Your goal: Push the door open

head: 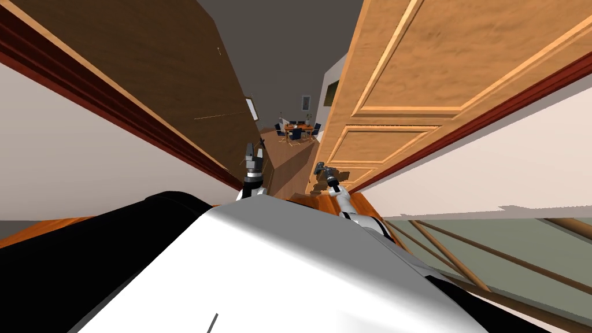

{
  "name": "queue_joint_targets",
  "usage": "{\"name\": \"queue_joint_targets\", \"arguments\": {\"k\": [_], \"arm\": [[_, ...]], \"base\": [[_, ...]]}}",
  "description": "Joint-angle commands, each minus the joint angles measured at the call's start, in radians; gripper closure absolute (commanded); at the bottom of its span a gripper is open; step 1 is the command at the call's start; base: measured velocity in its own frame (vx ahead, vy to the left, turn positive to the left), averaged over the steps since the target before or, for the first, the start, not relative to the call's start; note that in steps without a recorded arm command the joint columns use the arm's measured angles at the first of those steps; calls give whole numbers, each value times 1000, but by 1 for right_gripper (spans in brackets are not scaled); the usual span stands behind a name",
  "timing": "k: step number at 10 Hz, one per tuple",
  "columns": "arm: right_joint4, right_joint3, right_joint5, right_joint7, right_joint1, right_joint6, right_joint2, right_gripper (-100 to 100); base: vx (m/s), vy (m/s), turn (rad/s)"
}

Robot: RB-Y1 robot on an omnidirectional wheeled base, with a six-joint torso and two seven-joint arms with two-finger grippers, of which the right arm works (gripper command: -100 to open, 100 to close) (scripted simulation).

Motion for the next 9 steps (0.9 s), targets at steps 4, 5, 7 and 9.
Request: {"name": "queue_joint_targets", "arguments": {"k": [4, 5, 7, 9], "arm": [[5, -60, -38, 47, -10, 14, -14, 100], [5, -60, -38, 47, -10, 14, -14, 100], [8, -80, -52, 65, -9, 20, -16, 100], [10, -101, -66, 84, -8, 26, -19, 100]], "base": [[193, 116, -50], [139, 103, -50], [71, 54, -12], [123, 96, -71]]}}
